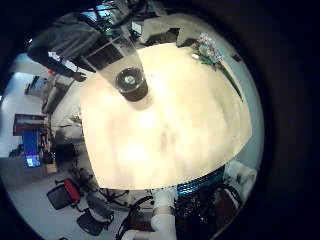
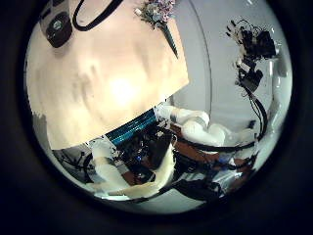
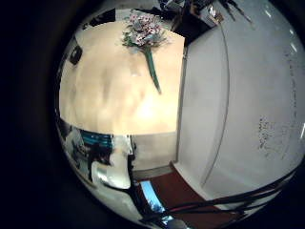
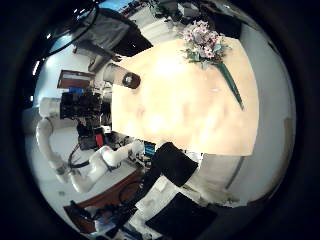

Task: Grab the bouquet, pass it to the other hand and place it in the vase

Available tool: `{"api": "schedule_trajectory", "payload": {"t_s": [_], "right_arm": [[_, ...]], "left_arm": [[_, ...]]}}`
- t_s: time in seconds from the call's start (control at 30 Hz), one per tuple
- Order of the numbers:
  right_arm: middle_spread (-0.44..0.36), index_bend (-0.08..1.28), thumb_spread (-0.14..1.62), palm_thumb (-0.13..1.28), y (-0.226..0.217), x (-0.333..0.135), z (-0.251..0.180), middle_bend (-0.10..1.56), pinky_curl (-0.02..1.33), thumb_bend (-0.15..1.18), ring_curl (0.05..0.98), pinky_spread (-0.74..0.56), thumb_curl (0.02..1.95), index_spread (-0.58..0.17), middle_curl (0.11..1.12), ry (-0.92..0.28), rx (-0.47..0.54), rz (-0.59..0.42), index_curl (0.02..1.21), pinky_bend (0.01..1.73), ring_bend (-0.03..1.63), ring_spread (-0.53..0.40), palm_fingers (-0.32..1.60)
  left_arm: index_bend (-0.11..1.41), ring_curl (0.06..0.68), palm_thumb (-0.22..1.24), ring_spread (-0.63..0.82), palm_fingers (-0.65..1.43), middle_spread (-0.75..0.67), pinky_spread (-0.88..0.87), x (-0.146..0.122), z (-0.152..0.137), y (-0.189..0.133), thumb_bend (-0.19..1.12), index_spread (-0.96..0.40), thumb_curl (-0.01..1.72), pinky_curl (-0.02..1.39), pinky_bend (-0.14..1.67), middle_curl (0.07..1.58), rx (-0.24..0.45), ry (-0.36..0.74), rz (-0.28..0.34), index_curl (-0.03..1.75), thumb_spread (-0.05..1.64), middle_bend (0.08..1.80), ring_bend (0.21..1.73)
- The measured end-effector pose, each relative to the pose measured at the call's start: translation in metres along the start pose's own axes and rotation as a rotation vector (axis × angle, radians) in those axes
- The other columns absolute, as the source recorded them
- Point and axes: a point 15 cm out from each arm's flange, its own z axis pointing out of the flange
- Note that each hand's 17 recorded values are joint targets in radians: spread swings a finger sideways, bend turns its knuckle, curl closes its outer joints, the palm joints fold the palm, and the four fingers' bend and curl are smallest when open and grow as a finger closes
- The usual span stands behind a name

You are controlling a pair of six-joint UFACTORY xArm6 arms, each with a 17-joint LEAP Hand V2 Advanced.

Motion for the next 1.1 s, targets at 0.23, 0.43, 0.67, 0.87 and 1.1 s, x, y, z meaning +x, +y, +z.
{"api": "schedule_trajectory", "payload": {"t_s": [0.23,0.43,0.67,0.87,1.1], "right_arm": [[0.048,0.17,1.15,0.42,0.004,0.003,0.0,0.27,0.28,-0.02,0.234,0.39,0.39,-0.279,0.35,-0.005,-0.012,0.011,0.31,0.51,0.6,0.139,0.27],[0.041,0.18,1.15,0.44,0.002,0.004,-0.002,0.27,0.27,-0.02,0.224,0.38,0.38,-0.263,0.34,-0.006,-0.012,0.027,0.32,0.51,0.62,0.111,0.34],[0.021,0.18,1.14,0.45,-0.002,0.012,0.009,0.3,0.25,-0.02,0.219,0.36,0.38,-0.239,0.35,-0.023,-0.075,0.131,0.32,0.51,0.66,0.063,0.43],[0.026,0.17,1.13,0.45,-0.019,0.084,0.039,0.3,0.24,-0.02,0.22,0.33,0.38,-0.209,0.35,-0.041,-0.158,0.371,0.32,0.51,0.7,0.027,0.44],[0.039,0.16,1.12,0.44,-0.016,0.153,0.11,0.33,0.23,-0.02,0.221,0.3,0.37,-0.17,0.37,-0.093,-0.283,0.603,0.31,0.52,0.73,-0.001,0.41]], "left_arm": [[0.21,0.228,0.2,0.57,0.02,0.41,0.65,-0.004,-0.02,-0.006,-0.02,0.0,0.31,0.2,0.36,0.25,0.046,-0.005,-0.01,0.42,1.09,0.17,0.45],[0.21,0.225,0.2,0.57,0.04,0.4,0.65,-0.004,-0.021,-0.009,-0.02,-0.01,0.31,0.2,0.35,0.25,0.037,-0.008,0.006,0.42,1.09,0.17,0.44],[0.22,0.22,0.2,0.56,0.08,0.37,0.65,0.003,-0.023,-0.009,-0.02,-0.02,0.31,0.19,0.34,0.25,-0.02,-0.003,0.109,0.42,1.09,0.18,0.43],[0.23,0.217,0.18,0.55,0.1,0.34,0.65,0.017,-0.012,-0.014,-0.02,-0.03,0.3,0.18,0.32,0.26,-0.06,0.017,0.213,0.42,1.1,0.17,0.42],[0.24,0.213,0.19,0.55,0.11,0.33,0.66,0.022,0.0,-0.01,-0.02,-0.04,0.29,0.18,0.31,0.26,-0.086,0.029,0.262,0.42,1.12,0.17,0.4]]}}
